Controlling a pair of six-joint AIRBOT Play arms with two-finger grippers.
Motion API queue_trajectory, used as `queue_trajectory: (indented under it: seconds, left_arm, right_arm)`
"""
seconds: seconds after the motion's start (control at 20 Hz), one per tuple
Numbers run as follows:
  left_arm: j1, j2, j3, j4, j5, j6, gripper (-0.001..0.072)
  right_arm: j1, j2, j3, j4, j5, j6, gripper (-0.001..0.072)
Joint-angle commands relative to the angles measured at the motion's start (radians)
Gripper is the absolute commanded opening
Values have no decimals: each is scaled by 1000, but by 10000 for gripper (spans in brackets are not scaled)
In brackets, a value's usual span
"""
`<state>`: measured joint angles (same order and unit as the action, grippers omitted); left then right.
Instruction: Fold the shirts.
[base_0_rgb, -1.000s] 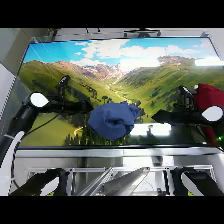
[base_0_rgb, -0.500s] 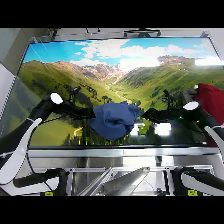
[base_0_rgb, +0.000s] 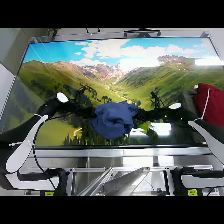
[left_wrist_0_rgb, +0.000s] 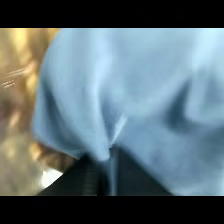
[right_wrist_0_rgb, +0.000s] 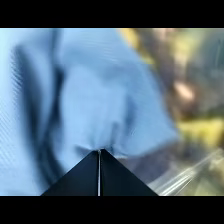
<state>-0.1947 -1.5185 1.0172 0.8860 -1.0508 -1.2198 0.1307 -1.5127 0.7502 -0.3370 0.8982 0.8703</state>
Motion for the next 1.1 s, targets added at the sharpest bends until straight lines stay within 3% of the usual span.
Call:
queue_trajectory:
  seconds: [0.0,0.15,0.4,0.6,0.75,1.05]
  left_arm:
    - [0,3,97,-46,-113,26,2]
    - [5,74,202,-40,-171,26,1]
    - [65,284,407,-41,-291,22,2]
    - [77,461,539,-42,-415,22,2]
    - [78,576,566,-40,-393,22,2]
    - [78,629,302,-40,-311,23,3]
  right_arm:
    - [12,27,85,16,50,-29,16]
    - [-25,163,186,-115,110,56,16]
    - [-113,432,407,-489,254,254,16]
    - [-101,667,517,-481,284,256,16]
    - [-90,801,521,-475,282,257,16]
    - [-90,755,466,-471,314,302,16]
